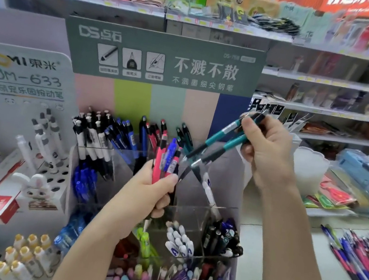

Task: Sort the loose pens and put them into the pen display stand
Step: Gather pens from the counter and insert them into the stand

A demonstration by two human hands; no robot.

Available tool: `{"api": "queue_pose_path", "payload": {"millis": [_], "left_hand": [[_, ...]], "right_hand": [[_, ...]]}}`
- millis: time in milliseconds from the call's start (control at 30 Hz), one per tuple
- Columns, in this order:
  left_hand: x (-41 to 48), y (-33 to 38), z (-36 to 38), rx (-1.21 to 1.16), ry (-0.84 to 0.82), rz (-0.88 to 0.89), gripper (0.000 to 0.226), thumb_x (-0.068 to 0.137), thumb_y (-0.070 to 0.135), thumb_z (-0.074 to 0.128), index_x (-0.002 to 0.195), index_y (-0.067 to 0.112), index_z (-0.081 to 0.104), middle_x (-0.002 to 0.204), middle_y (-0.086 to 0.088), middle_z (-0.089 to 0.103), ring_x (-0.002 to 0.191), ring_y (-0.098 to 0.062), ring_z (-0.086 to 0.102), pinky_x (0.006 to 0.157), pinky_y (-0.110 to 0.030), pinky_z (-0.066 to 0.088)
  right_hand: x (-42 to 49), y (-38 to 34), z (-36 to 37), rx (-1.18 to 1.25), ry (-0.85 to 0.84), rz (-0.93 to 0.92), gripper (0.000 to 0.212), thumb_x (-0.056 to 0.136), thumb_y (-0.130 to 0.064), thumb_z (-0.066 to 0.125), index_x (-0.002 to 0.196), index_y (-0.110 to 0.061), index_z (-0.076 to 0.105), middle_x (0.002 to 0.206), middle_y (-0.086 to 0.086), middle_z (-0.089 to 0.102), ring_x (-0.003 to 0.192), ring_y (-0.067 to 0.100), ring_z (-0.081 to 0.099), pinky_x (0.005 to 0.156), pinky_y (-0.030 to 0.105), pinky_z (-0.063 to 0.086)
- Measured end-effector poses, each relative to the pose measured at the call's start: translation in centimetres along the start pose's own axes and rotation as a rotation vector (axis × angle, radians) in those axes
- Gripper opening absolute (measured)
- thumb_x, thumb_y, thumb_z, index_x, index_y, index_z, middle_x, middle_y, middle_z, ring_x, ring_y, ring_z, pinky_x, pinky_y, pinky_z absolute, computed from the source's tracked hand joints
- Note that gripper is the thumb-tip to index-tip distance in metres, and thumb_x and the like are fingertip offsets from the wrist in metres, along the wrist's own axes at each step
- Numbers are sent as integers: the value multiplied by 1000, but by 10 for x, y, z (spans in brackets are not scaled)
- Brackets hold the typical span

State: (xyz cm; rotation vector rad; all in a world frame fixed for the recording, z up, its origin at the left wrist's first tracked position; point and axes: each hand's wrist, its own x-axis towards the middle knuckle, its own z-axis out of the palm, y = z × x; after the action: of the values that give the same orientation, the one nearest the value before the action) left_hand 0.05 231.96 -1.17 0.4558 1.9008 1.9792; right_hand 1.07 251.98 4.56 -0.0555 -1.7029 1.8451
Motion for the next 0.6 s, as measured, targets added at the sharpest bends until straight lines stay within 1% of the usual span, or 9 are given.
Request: {"api": "queue_pose_path", "payload": {"millis": [67,133,200,267,333,367,467,567,600], "left_hand": [[5,4,1,-46,51,14,4,99,10,48,98,11,44,74,-5,37,48,-9,36,41,-20,30],[8,9,1,-69,70,36,5,99,9,47,102,9,43,73,-6,37,48,-10,36,40,-20,30],[10,13,1,-86,70,49,4,99,8,46,101,10,43,72,-4,39,48,-10,36,40,-20,30],[12,16,1,-101,64,52,5,99,7,47,96,10,43,71,-3,41,49,-11,36,40,-20,30],[13,18,1,-114,63,50,7,98,7,47,92,9,44,71,-3,43,48,-11,37,40,-20,30],[14,19,0,-119,63,48,7,98,6,47,92,9,44,71,-3,44,48,-10,37,39,-20,31],[17,19,-1,-133,59,44,4,98,6,47,95,8,48,72,-2,47,48,-10,38,39,-20,31],[19,19,-2,-151,54,44,2,98,5,47,98,7,48,71,-2,47,47,-11,38,39,-20,32],[20,19,-2,-151,52,46,2,98,5,47,97,7,48,71,-2,47,48,-11,37,39,-20,32]], "right_hand": [[14,0,-1,-184,57,-165,17,95,-10,55,83,-20,57,69,-2,53,44,4,38,41,15,33],[24,1,4,-367,63,-341,13,94,-13,57,85,-22,56,70,-9,52,52,3,43,51,16,38],[30,5,13,-507,20,-494,2,90,-14,59,91,-16,59,76,-14,53,63,4,49,65,15,41],[35,11,22,-589,-42,-581,10,88,-12,59,93,-4,63,82,-8,57,76,6,51,74,12,40],[37,16,27,-620,-117,-598,12,87,-10,59,92,1,63,86,3,61,81,10,52,77,12,40],[37,17,30,-626,-144,-595,13,87,-9,59,92,2,63,87,6,62,81,12,53,76,13,41],[41,20,33,-617,-191,-572,13,88,-9,59,94,1,63,87,4,61,79,11,52,75,16,42],[47,20,35,-571,-174,-487,13,89,-11,60,93,1,61,82,5,60,73,12,51,70,22,43],[49,20,35,-570,-160,-457,12,90,-11,60,91,0,59,80,4,59,70,10,50,68,23,43]]}}
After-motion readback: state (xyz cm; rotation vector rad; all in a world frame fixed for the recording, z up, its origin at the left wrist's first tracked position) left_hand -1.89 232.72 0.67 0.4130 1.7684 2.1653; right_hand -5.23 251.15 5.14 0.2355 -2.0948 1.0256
